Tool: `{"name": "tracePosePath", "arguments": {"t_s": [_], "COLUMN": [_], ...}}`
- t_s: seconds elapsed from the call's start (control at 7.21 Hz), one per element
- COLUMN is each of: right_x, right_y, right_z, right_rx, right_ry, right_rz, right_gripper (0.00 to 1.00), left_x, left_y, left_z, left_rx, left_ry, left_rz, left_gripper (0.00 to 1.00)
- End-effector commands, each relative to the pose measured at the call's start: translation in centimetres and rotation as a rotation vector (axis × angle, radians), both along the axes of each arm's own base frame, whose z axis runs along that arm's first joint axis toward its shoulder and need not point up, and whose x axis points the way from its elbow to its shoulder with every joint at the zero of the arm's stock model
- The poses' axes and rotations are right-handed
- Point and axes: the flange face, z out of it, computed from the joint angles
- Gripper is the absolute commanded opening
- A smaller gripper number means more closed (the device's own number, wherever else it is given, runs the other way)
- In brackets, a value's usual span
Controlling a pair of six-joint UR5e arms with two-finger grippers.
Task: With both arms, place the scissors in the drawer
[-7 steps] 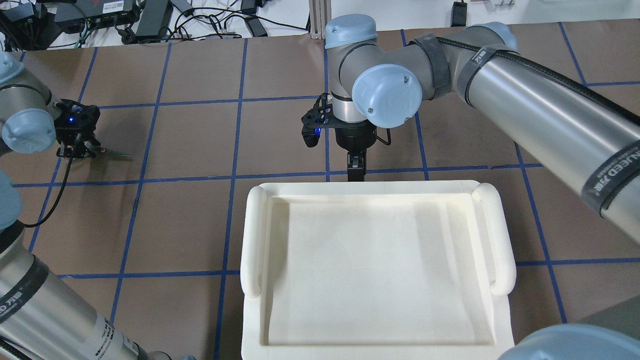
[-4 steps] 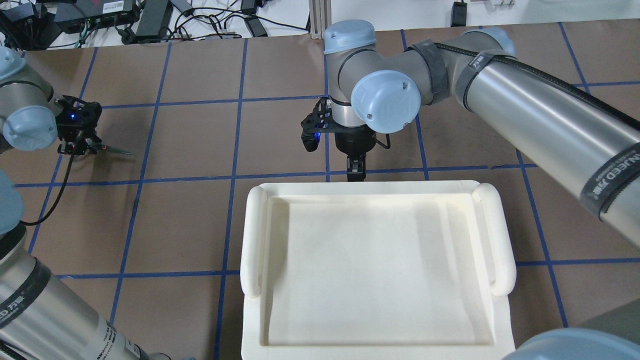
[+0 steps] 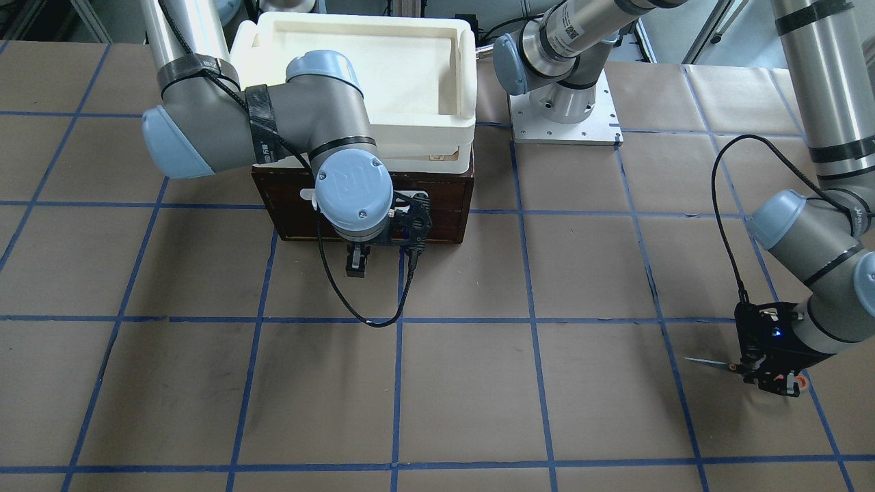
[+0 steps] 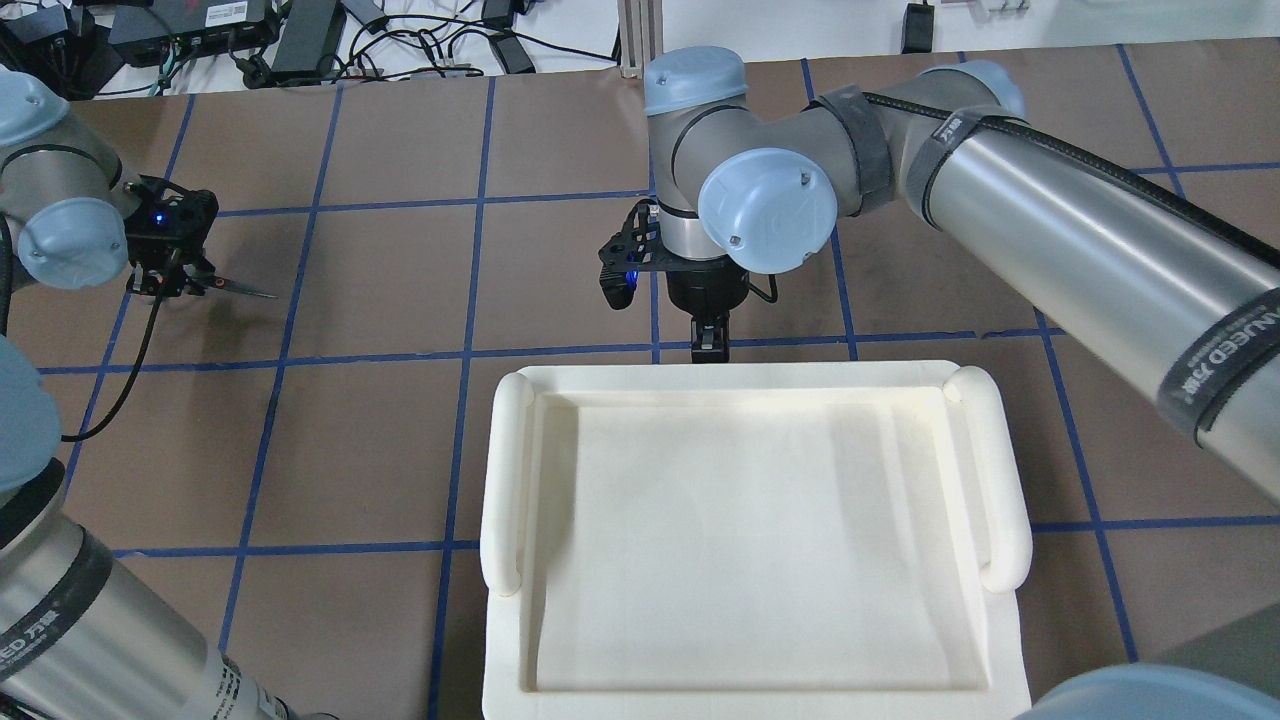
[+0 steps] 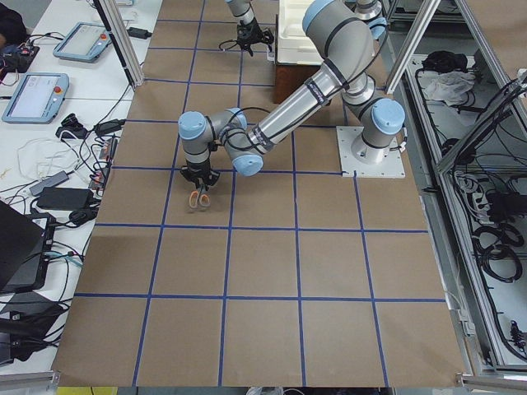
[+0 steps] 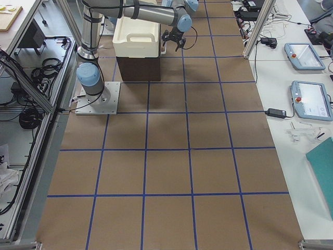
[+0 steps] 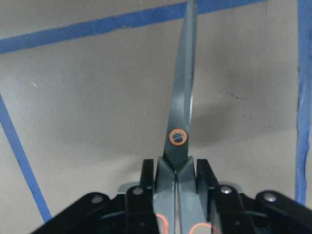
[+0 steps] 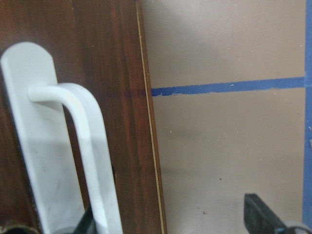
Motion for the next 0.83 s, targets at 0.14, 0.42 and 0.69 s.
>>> {"name": "tracePosePath", "arguments": {"t_s": [0.14, 0.42, 0.69], "right_x": [0.2, 0.4, 0.3], "right_y": [-0.8, -1.2, -1.7], "right_z": [0.3, 0.3, 0.4], "right_rx": [-0.056, -0.080, -0.107], "right_ry": [-0.028, -0.039, -0.054], "right_rz": [0.023, 0.034, 0.048], "right_gripper": [1.00, 1.00, 1.00], "left_x": [-0.1, -1.0, -1.6], "left_y": [0.1, 0.3, 1.1], "left_z": [0.3, 2.3, 6.1], "left_rx": [0.001, -0.003, 0.006], "left_ry": [0.002, 0.010, 0.019], "left_rz": [0.001, -0.009, -0.011], "left_gripper": [0.00, 0.00, 0.00]}}
